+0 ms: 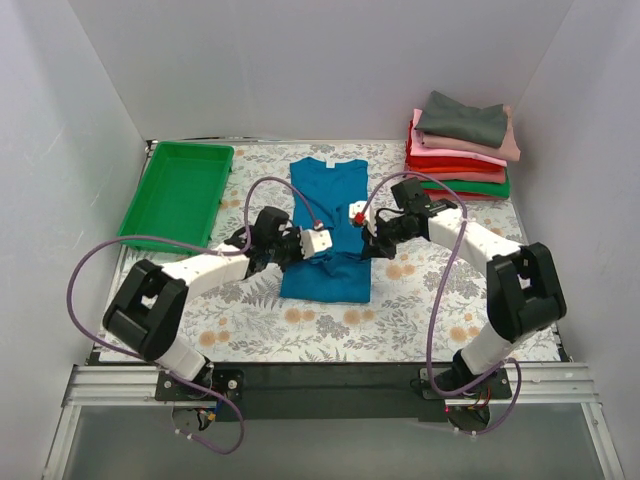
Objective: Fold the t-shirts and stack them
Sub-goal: Fold the tshirt
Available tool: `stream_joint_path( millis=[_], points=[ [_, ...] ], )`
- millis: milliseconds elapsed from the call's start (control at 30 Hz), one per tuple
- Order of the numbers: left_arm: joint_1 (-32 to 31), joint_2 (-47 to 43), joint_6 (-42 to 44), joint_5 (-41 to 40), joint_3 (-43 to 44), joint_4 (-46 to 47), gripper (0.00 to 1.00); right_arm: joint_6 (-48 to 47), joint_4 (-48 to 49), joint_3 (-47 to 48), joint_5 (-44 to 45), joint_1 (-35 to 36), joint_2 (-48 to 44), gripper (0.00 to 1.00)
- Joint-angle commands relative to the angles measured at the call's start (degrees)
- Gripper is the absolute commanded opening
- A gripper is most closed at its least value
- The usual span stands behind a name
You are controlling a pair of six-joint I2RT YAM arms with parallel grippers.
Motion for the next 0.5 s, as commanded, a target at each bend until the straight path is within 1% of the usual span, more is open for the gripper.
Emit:
stream_joint_path(
  millis=[0,100,200,233,467],
  points=[
    [1.8,3.6,2.0,0.9,6.7,5.4,0.0,3.0,1.5,5.3,0.3,-1.0,4.1,0.01],
    [2.9,7.7,0.9,0.2,10.1,5.8,0.0,5.3,2.4,8.3,1.6,-1.6,7.3,0.01],
    [3.2,10.5,0.7,-0.2,11.4,5.9,0.0,6.5,2.4,11.1,2.8,-2.1,9.8,0.01],
    [3.7,11.5,0.7,-0.4,12.0,7.4,0.0,6.7,2.6,11.9,3.6,-2.2,10.5,0.01],
    [5.2,14.2,-0.6,-1.7,14.5,9.2,0.0,10.8,3.6,18.2,6.1,-3.7,14.9,0.01]
  ],
)
